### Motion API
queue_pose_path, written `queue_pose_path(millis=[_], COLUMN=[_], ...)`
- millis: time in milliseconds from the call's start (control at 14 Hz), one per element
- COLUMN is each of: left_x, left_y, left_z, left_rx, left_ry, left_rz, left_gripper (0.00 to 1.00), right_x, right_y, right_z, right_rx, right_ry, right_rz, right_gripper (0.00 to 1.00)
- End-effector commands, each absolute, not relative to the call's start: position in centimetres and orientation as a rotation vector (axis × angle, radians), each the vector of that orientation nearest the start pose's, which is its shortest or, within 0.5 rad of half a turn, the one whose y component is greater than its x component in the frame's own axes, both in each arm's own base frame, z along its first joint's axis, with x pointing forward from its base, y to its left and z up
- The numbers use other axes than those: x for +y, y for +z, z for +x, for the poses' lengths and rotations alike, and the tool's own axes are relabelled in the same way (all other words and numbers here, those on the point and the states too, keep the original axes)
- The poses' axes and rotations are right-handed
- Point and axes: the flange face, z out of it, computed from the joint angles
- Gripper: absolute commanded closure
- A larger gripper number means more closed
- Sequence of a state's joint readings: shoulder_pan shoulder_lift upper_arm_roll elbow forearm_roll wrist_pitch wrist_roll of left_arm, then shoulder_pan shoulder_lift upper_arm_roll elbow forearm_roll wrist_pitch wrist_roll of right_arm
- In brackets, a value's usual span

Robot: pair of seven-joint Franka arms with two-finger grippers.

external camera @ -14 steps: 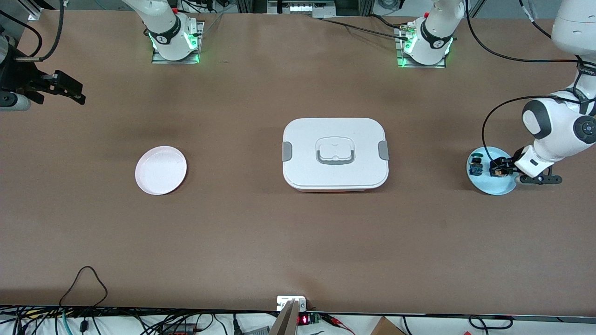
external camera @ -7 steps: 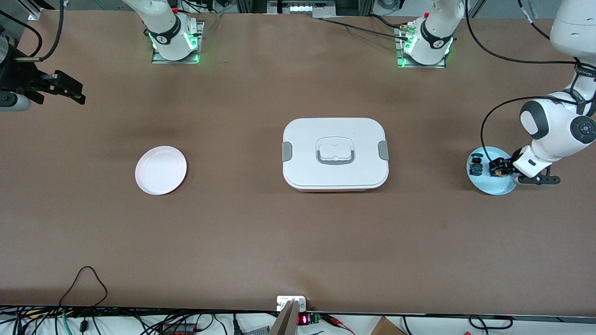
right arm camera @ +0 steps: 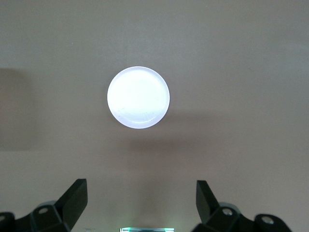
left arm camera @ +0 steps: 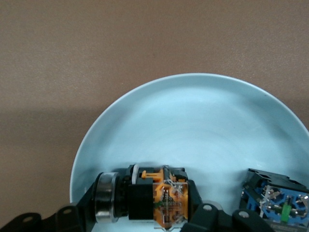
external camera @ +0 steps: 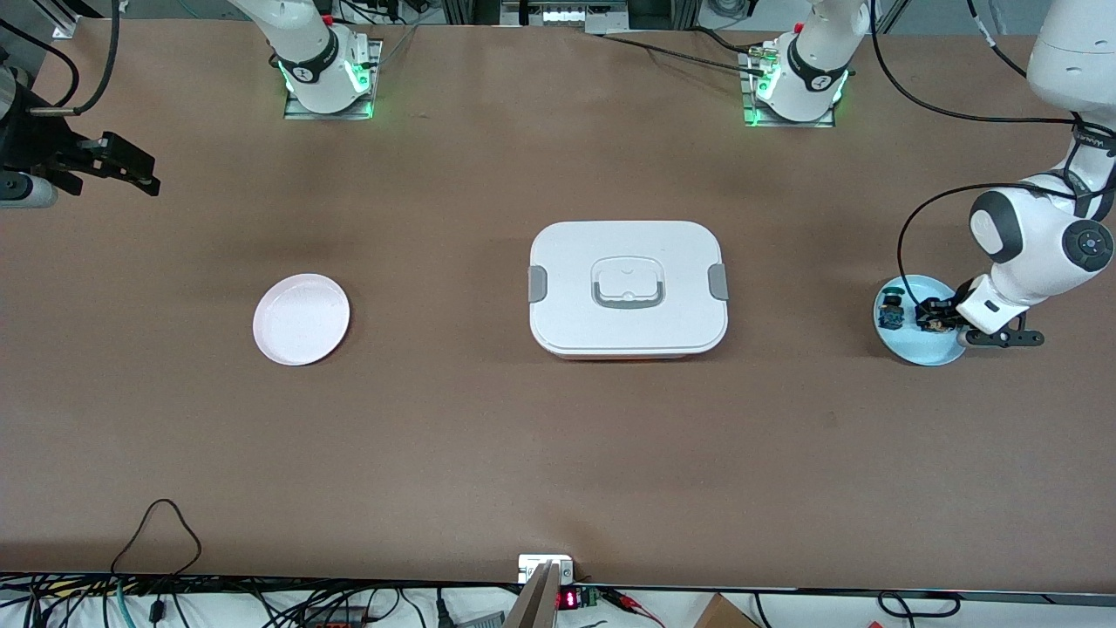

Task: Transfer orange switch to right arm and place
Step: 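Close the left gripper on the orange switch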

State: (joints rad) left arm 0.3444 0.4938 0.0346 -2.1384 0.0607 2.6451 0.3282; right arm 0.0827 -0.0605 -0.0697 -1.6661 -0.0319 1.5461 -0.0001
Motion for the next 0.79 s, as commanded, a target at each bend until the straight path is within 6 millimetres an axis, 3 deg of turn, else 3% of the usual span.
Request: queue_pose_path(millis=[0, 215, 430, 717], left_x=[21.1, 20.7, 19.6, 17.6], left_y=[18.6, 21.4, 26.3, 30.3], left_z=[53.7, 53.7, 56.0, 57.9], left_rx=[0.048, 0.059, 0.111, 0.244], left_ry=[-0.028, 0.031, 0.146, 0.334], left_rz=[-3.085, -3.096, -3.12, -3.15], left_gripper=[0.74, 0.81, 0.83, 0.9], right_x=[0.4, 0.4, 0.4, 1.0], right_y=[61.7, 61.7, 61.7, 61.7], right_z=[52.9, 52.9, 52.9, 52.9], right_rx=[-0.036, -0.036, -0.039, -0.048], right_ry=[0.095, 0.092, 0.092, 0.092], right_rz=[-3.165, -3.167, -3.167, -3.17], right_gripper=[0.0, 0.0, 0.0, 0.0])
